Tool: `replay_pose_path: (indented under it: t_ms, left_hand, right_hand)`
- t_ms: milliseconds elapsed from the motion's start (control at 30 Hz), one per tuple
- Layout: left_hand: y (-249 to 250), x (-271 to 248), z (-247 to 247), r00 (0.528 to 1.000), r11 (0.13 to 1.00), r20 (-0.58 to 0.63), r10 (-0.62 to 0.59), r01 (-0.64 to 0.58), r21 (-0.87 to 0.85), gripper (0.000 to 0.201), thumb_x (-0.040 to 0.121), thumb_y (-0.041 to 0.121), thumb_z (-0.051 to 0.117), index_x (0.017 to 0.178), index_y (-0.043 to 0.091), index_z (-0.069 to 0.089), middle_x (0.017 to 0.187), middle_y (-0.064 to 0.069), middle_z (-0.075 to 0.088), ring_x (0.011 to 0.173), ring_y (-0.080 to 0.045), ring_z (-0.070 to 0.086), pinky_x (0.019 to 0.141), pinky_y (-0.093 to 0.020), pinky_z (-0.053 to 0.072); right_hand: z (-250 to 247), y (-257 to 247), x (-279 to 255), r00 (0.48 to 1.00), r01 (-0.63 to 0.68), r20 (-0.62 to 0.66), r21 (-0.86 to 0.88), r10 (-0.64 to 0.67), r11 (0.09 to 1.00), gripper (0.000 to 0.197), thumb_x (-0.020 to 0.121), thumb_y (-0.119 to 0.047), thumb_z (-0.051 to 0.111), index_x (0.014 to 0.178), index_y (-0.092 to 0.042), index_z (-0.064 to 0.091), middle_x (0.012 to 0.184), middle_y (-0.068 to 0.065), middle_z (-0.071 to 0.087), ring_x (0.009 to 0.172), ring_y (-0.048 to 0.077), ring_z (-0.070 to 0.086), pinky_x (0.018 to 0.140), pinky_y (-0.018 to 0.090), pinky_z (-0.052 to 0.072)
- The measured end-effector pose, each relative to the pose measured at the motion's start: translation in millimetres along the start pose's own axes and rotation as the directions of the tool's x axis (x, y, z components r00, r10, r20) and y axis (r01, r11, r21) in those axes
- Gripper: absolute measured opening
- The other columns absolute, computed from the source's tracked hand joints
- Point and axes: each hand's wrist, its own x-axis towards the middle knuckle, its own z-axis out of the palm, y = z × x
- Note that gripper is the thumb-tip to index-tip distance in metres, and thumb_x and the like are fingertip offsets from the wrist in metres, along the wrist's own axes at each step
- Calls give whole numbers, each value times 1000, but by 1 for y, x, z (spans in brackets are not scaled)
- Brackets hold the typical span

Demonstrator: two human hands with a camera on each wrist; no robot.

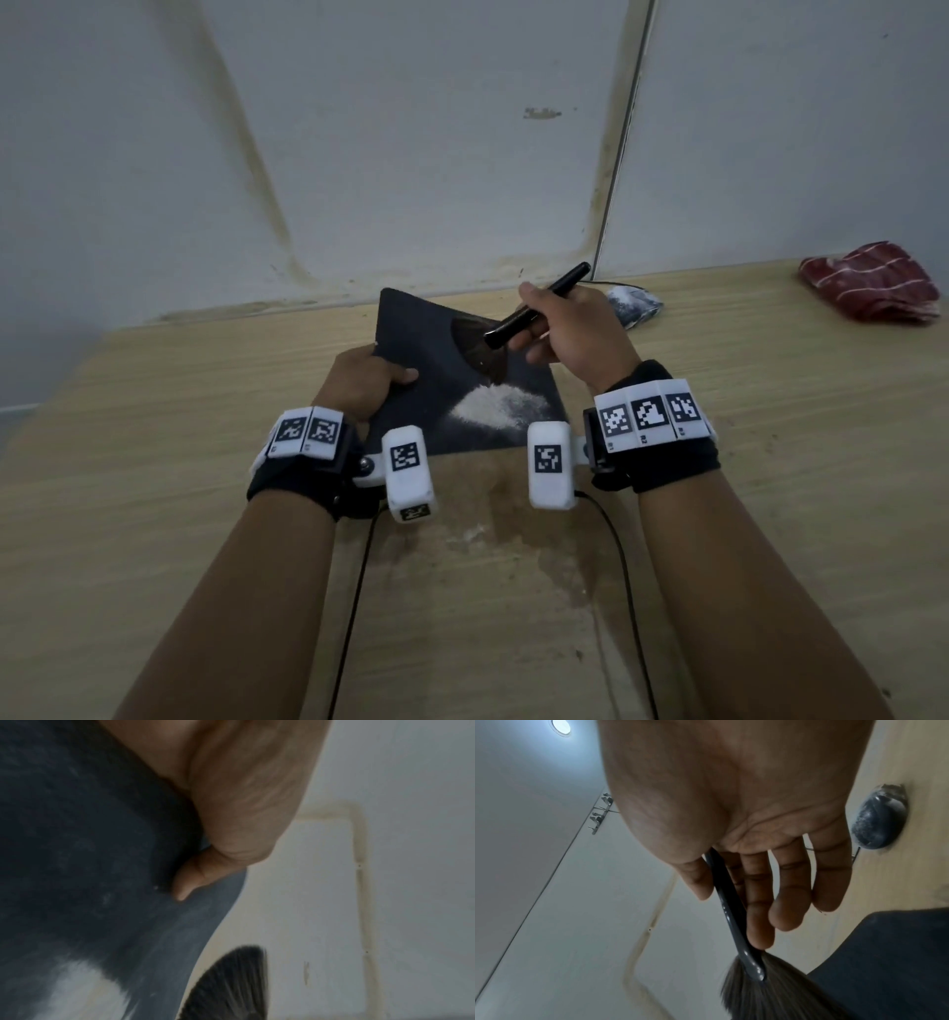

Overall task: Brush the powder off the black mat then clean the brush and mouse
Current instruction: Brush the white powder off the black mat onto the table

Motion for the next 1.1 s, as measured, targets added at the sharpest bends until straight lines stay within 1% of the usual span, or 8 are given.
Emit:
replay_pose_path:
  t_ms: [167,300,467,633,767,867,967,1100]
  left_hand:
    - [-16,-9,-4,998,967,40,45,-33,-254,16,95,8,59,103,15,71,111,-14,74,102,-37,69,96,-55,52]
    - [-12,-17,-5,996,940,49,70,-49,-337,16,99,7,53,108,10,66,112,-17,72,98,-36,70,83,-44,57]
    - [-12,-24,-6,993,924,80,91,-54,-379,25,100,6,50,121,5,62,112,-18,72,99,-36,70,79,-41,59]
    - [-12,-25,-5,991,917,99,95,-48,-396,24,99,6,52,121,6,63,113,-18,72,102,-37,69,87,-48,57]
    - [-8,-26,-1,991,929,101,92,-49,-367,19,99,7,53,112,10,66,107,-15,74,98,-37,70,88,-50,56]
    - [-9,-27,1,990,925,112,85,-37,-377,19,99,7,52,111,10,66,105,-16,75,96,-36,71,86,-49,57]
    - [-8,-27,4,990,917,116,81,-28,-399,21,99,6,52,114,8,66,104,-18,74,94,-37,71,83,-49,58]
    - [-6,-27,2,990,906,112,86,-31,-422,19,99,5,51,110,10,67,105,-19,73,96,-38,70,85,-51,57]
  right_hand:
    - [-12,-8,-9,996,80,28,29,-81,996,24,95,-23,64,96,-2,75,70,13,72,51,21,58,53,23,46]
    - [-15,-12,-17,989,150,20,-9,-150,989,16,93,-17,67,100,-7,77,76,12,73,50,11,59,50,16,46]
    - [-13,-6,-22,985,170,-11,-106,-172,980,10,92,-21,68,98,-21,76,86,4,77,64,17,68,58,21,51]
    - [-18,-1,-29,984,176,85,-297,-158,939,15,93,-28,65,81,-32,73,77,-6,77,67,6,67,83,33,58]
    - [-20,1,-33,985,124,152,-258,-86,958,14,92,-25,67,87,-17,77,73,3,77,76,23,75,83,45,61]
    - [-27,-1,-32,992,128,24,-75,-127,989,13,93,-18,67,86,-11,76,71,10,75,71,27,73,77,43,61]
    - [-36,-3,-32,973,194,-102,-138,-208,971,14,92,-18,66,81,-17,76,66,3,73,61,11,67,73,34,58]
    - [-31,-3,-33,982,184,35,-355,-183,917,16,91,-24,65,79,-26,74,69,-8,72,65,6,65,80,34,57]
